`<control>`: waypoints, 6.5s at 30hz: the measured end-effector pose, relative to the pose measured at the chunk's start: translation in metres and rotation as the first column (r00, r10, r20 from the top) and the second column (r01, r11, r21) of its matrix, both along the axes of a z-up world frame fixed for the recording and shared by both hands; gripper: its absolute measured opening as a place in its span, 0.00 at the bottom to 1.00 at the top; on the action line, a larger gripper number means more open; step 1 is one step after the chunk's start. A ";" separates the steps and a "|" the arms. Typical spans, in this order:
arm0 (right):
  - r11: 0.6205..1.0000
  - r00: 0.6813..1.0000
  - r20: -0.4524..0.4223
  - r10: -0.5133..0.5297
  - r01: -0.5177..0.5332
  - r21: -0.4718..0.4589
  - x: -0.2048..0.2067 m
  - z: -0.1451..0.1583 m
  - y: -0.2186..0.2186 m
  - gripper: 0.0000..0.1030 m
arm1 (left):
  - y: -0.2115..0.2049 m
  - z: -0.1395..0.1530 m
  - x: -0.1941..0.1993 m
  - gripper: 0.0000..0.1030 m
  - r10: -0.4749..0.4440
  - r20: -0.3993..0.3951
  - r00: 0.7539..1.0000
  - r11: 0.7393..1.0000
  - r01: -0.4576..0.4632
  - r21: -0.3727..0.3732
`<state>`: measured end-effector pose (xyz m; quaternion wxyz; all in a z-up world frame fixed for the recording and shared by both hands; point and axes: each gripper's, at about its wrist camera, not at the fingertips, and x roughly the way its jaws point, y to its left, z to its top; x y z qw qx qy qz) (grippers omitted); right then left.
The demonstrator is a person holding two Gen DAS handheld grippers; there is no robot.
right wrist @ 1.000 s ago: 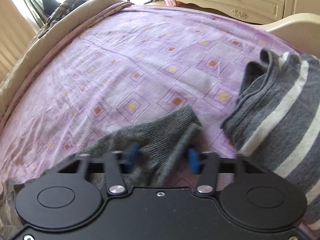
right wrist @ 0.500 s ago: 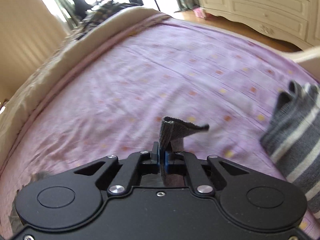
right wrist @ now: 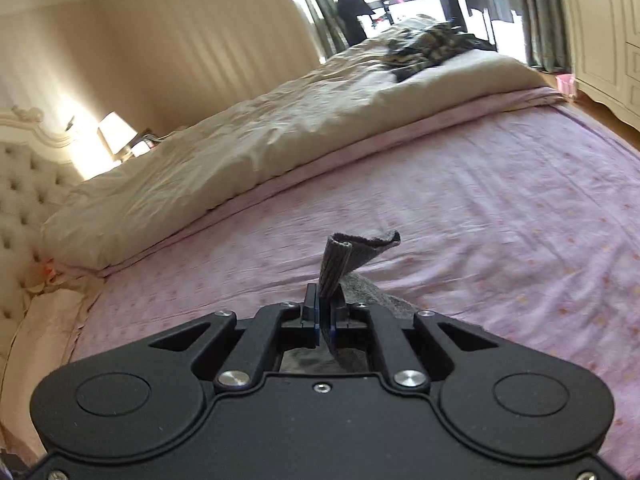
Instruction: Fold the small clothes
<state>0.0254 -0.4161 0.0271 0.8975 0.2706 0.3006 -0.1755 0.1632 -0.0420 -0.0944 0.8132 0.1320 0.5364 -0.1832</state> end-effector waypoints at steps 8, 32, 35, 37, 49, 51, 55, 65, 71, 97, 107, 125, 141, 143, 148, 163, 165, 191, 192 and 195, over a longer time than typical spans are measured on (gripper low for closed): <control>0.976 0.976 -0.015 0.217 -0.216 0.022 0.092 -0.040 0.142 0.11 | 0.063 0.001 0.026 0.73 0.036 0.011 0.999 0.999 -0.036 -0.002; 0.915 0.899 -0.189 0.396 -0.403 0.004 0.088 -0.114 0.212 0.57 | 0.060 0.000 0.053 0.73 0.068 0.007 0.998 0.995 -0.067 -0.077; 0.947 0.923 -0.224 0.314 -0.321 0.008 0.065 -0.119 0.177 0.57 | 0.034 -0.003 0.059 0.73 0.041 0.004 0.999 0.996 -0.041 -0.084; 0.963 0.933 -0.246 0.263 -0.271 0.005 0.052 -0.123 0.155 0.57 | 0.016 -0.005 0.062 0.73 0.012 0.007 1.000 0.996 -0.012 -0.088; 0.999 0.938 -0.347 0.020 -0.030 -0.025 0.022 -0.145 0.037 0.57 | -0.064 -0.052 0.082 0.73 -0.225 0.064 0.972 0.969 0.216 0.123; 1.000 0.932 -0.362 -0.006 -0.005 -0.030 0.028 -0.150 0.020 0.57 | -0.064 -0.070 0.088 0.75 -0.253 0.030 0.967 0.946 0.241 0.216; 0.998 0.921 -0.387 -0.056 0.046 -0.035 0.041 -0.160 -0.010 0.57 | -0.047 -0.071 0.097 0.81 -0.252 0.022 0.967 0.958 0.246 0.147; 0.997 0.872 -0.490 0.022 -0.059 -0.059 0.086 -0.199 -0.038 0.55 | -0.042 -0.076 0.107 0.92 -0.224 -0.018 0.974 0.967 0.224 0.121; 0.993 0.863 -0.506 -0.006 -0.053 -0.102 0.101 -0.198 -0.065 0.54 | -0.042 -0.078 0.110 0.94 -0.240 -0.017 0.971 0.963 0.241 0.118; 0.995 0.883 -0.460 -0.095 0.085 -0.042 -0.037 -0.165 -0.002 0.73 | 0.025 -0.049 0.048 0.91 -0.132 0.043 0.990 0.989 0.129 0.071; 0.999 0.899 -0.437 0.006 0.009 0.034 -0.081 -0.166 0.066 0.79 | 0.059 -0.046 -0.006 0.91 -0.141 0.011 0.990 0.990 0.141 0.029; 0.986 0.871 -0.470 0.145 -0.084 0.147 -0.151 -0.169 0.170 0.78 | 0.104 -0.053 -0.082 0.90 -0.225 -0.070 0.972 0.973 0.221 -0.060; 0.959 0.870 -0.418 0.259 -0.180 0.219 -0.180 -0.194 0.203 0.76 | 0.108 -0.065 -0.134 0.90 -0.096 -0.082 0.992 0.994 0.092 -0.053; 0.956 0.874 -0.404 0.270 -0.191 0.224 -0.181 -0.195 0.203 0.78 | 0.107 -0.069 -0.136 0.89 -0.080 -0.092 0.993 0.995 0.074 -0.067; 0.947 0.872 -0.382 0.305 -0.237 0.216 -0.186 -0.195 0.205 0.84 | 0.102 -0.077 -0.143 0.79 -0.077 -0.133 0.988 0.990 0.060 -0.129; 0.925 0.900 -0.286 0.330 -0.247 0.289 -0.193 -0.199 0.195 0.96 | 0.091 -0.082 -0.148 0.68 -0.064 -0.093 0.994 0.993 0.053 -0.110; 0.926 0.902 -0.283 0.326 -0.244 0.287 -0.194 -0.199 0.195 0.96 | 0.089 -0.082 -0.149 0.66 -0.069 -0.083 0.994 0.993 0.061 -0.096; 0.917 0.938 -0.237 0.253 -0.154 0.368 -0.198 -0.174 0.166 0.13 | 0.111 -0.053 -0.142 0.04 0.000 -0.091 0.996 0.959 -0.026 -0.283; 0.915 0.943 -0.223 0.246 -0.150 0.373 -0.199 -0.170 0.163 0.13 | 0.113 -0.048 -0.141 0.04 0.014 -0.088 0.996 0.954 -0.039 -0.298; 0.914 0.958 -0.178 0.225 -0.145 0.379 -0.198 -0.152 0.153 0.13 | 0.118 -0.032 -0.134 0.04 0.047 -0.077 0.996 0.936 -0.071 -0.344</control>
